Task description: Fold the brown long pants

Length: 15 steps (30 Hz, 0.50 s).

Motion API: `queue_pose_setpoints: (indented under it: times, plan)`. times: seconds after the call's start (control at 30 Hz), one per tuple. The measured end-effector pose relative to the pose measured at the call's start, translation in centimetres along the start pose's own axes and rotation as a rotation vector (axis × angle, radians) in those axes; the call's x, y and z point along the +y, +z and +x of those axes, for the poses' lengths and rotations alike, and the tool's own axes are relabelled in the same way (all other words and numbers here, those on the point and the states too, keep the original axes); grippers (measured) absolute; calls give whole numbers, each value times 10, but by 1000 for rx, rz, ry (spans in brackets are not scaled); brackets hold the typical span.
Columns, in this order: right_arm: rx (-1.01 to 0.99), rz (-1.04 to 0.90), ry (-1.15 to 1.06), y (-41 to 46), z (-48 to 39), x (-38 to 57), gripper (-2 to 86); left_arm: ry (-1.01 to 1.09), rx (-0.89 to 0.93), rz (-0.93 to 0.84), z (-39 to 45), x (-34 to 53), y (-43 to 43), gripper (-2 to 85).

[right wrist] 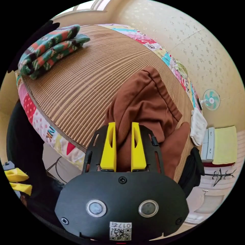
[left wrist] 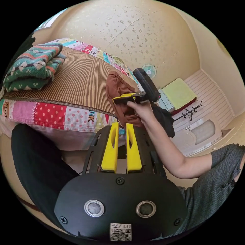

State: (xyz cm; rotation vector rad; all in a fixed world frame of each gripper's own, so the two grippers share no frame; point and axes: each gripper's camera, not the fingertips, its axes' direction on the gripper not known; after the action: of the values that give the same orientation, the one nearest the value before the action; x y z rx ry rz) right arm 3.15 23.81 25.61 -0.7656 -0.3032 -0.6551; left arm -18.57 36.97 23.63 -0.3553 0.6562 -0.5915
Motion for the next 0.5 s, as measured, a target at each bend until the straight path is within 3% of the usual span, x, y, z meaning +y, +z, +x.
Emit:
queue_pose_setpoints:
  times: [0.17,0.4,0.5]
  plan:
    - [-174,268,368,-72,146,111,48,-35,-14,48,-15,3,-20,48]
    - [-338,-59,813,12,280,256,34,-63,46,83,-29,-10,-18,45]
    - [-292,8,900,-6,271,290,36,-27,65,44,-20,-18,-9,46]
